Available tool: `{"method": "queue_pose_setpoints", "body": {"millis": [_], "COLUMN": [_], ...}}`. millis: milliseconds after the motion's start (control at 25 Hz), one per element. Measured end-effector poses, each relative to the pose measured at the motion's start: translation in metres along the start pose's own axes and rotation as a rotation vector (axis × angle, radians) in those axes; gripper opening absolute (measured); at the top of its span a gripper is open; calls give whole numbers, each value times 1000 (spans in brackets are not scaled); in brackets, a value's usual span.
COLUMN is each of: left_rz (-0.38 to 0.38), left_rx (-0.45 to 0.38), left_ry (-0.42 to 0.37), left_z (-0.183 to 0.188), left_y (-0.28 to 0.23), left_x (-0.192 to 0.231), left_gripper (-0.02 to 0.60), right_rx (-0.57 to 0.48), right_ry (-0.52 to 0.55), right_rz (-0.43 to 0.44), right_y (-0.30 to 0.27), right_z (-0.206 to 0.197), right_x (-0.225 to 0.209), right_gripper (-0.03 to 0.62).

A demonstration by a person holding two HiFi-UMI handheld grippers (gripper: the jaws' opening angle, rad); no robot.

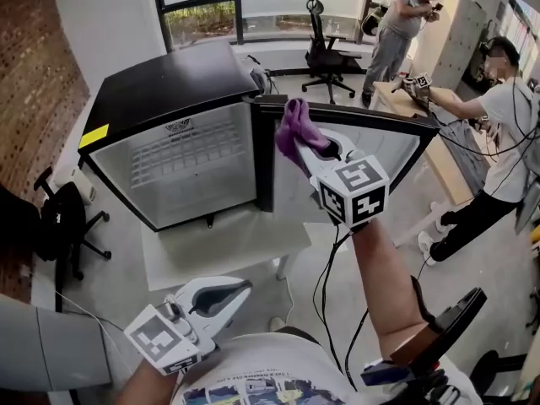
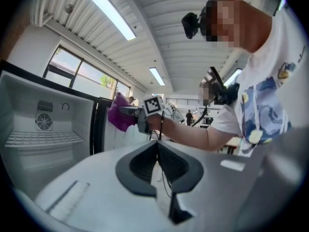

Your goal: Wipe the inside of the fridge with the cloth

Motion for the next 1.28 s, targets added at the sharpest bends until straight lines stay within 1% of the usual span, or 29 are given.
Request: {"method": "queue_pose_setpoints", "body": {"millis": [120, 320, 560, 680, 920, 1280], "left_rz": [-18, -56, -118, -162, -233, -295], "left_rx": [5, 9, 16, 22, 26, 39], "left_ry": [2, 8, 9, 2, -10, -12], "left_z": [-2, -1, 1, 4, 5, 4], "left_y": [-17, -51, -80, -94, -118, -137], "left_x": [2, -1, -3, -2, -4, -15], "left_gripper": [6, 6, 6, 6, 6, 6], "right_rx": [11, 43, 75, 94, 119, 149], "right_ry": [3, -8, -30, -35, -46, -57], "right_rz": [-20, -72, -170, -230, -325, -449], "right_y": [4, 21, 57, 77, 110, 157], "right_z": [-7, -20, -34, -39, -48, -59], "right_x": [-14, -48, -81, -95, -121, -145], "right_gripper": [54, 54, 54, 54, 54, 54]}}
Point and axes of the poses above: the fingertips, and each gripper's own axes: y backward along the fingers, x to its left, z out of its top, the point moved 10 cm from there along y, backward along the fingers
